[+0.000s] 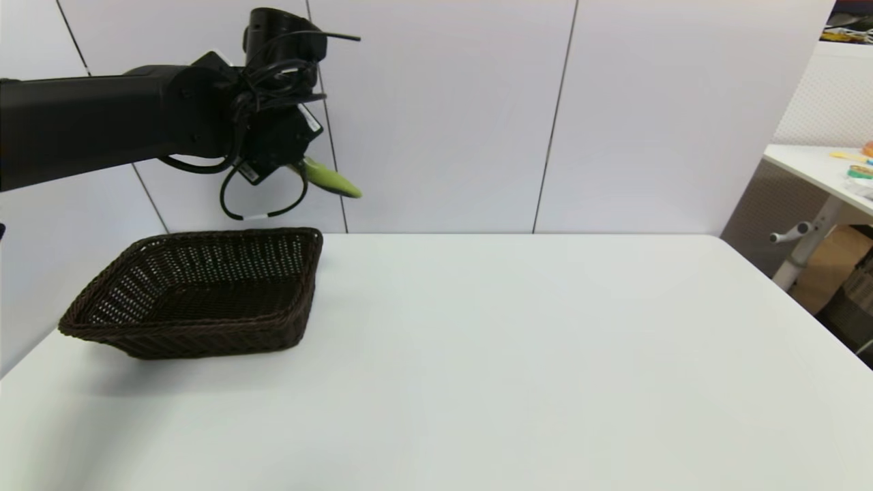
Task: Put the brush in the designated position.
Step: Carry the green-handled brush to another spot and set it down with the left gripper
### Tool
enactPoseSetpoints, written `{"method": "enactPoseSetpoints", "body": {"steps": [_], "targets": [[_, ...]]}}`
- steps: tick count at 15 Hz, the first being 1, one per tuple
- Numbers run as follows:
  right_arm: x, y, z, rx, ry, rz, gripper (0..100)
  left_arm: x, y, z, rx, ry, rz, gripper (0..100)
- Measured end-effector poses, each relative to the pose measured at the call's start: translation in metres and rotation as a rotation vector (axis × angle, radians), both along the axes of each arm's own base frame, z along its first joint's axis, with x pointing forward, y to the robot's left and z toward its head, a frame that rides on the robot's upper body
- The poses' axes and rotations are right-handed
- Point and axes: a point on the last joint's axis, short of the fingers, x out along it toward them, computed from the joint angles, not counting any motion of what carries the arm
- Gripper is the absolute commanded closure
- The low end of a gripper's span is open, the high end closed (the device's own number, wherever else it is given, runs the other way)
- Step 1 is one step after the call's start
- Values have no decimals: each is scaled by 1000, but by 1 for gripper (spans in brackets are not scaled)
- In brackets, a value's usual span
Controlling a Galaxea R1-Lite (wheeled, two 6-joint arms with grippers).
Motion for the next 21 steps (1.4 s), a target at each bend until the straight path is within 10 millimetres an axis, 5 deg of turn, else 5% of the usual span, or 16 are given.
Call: {"method": "enactPoseSetpoints", "body": {"steps": [6, 9, 21], "targets": [[0, 0, 0, 0, 0, -1, 0, 36, 57, -17, -15, -14, 163, 100], [0, 0, 0, 0, 0, 0, 0, 48, 71, -31, -26, 3, 206, 100], [0, 0, 0, 0, 0, 0, 0, 71, 70, -64, -54, 33, 186, 100]]}}
